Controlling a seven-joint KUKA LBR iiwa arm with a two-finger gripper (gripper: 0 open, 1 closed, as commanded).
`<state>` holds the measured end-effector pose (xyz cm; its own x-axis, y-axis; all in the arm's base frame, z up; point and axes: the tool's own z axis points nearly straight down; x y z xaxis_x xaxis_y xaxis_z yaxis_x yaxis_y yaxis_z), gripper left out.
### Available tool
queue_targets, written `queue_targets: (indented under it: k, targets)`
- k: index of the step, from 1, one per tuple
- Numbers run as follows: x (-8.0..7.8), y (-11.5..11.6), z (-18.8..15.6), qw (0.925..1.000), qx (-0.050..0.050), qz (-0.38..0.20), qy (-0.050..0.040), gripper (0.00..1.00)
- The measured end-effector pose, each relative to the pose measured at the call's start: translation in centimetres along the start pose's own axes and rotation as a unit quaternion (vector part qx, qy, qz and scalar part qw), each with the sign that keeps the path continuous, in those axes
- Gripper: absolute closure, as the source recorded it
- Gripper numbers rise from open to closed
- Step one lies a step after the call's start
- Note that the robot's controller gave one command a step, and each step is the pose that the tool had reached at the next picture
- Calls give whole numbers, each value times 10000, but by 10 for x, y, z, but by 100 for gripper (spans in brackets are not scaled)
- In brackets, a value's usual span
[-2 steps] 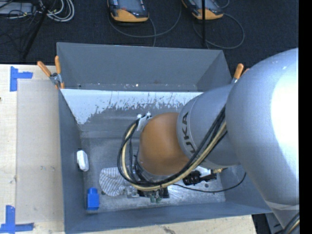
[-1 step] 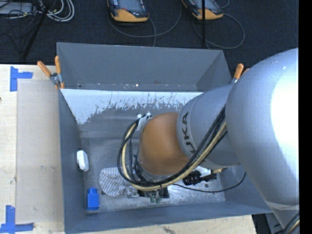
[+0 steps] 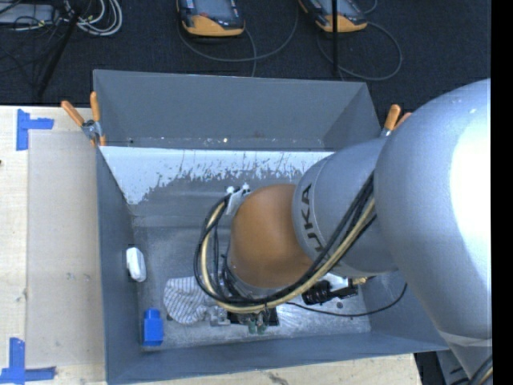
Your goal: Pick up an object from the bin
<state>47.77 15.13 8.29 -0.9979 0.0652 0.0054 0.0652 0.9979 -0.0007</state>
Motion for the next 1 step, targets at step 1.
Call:
queue_targets:
  k: [1]
  targets:
    - [2, -1, -18, 10000, 15, 5, 34, 100]
